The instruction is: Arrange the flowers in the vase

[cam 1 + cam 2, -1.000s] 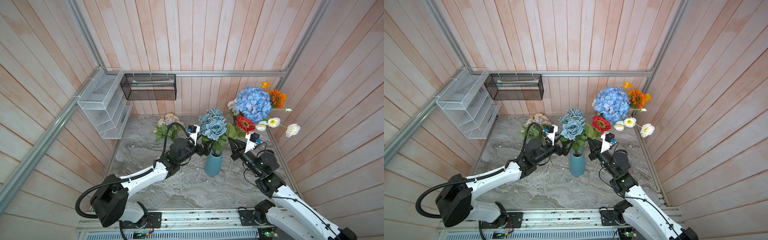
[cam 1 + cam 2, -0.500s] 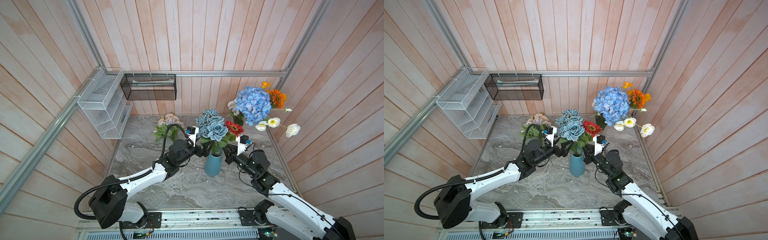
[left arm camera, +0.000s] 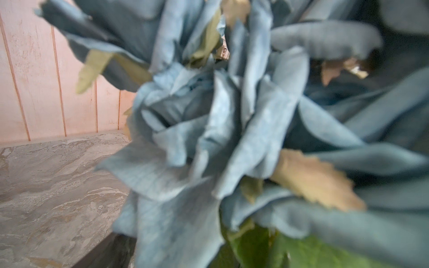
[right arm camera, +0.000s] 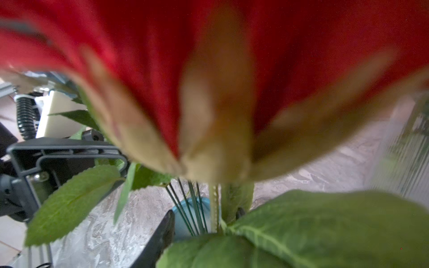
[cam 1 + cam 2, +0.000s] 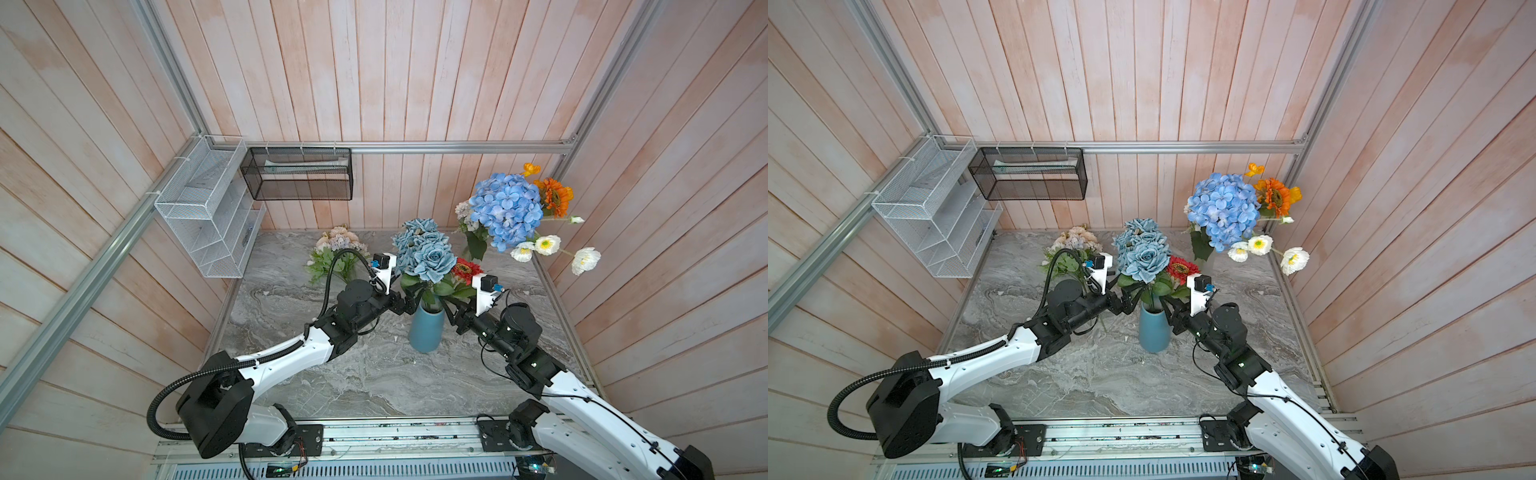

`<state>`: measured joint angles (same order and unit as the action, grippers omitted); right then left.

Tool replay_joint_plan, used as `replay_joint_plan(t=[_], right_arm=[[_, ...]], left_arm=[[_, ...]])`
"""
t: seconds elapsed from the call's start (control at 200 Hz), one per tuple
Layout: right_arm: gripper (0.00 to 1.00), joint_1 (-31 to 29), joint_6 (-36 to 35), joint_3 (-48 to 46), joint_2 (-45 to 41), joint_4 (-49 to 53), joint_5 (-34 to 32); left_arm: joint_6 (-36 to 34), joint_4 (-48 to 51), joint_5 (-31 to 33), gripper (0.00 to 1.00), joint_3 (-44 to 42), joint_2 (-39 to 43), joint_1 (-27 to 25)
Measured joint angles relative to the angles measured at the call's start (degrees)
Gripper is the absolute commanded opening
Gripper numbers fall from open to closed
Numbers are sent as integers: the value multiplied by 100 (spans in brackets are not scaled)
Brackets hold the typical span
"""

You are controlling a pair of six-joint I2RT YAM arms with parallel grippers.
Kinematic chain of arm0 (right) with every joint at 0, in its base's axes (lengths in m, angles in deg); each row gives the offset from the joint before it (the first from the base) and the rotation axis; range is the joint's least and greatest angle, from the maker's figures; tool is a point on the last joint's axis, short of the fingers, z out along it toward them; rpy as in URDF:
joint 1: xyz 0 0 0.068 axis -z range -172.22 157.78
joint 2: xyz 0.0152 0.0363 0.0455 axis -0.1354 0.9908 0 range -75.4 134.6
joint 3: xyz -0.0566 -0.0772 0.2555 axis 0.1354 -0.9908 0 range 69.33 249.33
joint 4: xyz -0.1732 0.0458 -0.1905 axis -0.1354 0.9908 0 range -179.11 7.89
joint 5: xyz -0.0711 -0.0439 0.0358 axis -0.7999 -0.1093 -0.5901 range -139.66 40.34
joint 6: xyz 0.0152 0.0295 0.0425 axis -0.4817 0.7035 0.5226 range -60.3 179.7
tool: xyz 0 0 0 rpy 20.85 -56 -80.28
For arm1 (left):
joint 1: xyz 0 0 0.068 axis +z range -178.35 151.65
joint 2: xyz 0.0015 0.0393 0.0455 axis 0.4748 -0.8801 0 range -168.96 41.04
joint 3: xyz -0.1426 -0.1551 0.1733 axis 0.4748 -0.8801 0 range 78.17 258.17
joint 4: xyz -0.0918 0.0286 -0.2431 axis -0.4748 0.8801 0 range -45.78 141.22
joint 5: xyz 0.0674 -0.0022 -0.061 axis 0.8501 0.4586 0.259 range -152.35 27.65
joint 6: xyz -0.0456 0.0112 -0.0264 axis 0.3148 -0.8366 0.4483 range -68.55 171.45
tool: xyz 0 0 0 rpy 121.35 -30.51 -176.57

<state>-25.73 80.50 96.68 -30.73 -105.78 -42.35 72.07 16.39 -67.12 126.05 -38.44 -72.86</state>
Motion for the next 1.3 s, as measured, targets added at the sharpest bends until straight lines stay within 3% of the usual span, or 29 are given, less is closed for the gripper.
replay_joint_plan(t=[0.3, 0.64, 0.935, 1.3], right_arm=[[64, 0, -396, 782, -289, 1453, -22], [65, 0, -763, 1856, -1016, 2726, -330], [63, 0, -994, 2507, -1110, 2686, -374], [60, 0, -1246, 3119, -122, 1775, 81]], left_arm=[[17, 98, 87, 100, 0, 42, 37], [63, 238, 221, 100, 0, 81, 127], [63, 365, 223, 100, -26, 282, 144], [63, 649, 457, 100, -658, 1145, 326]])
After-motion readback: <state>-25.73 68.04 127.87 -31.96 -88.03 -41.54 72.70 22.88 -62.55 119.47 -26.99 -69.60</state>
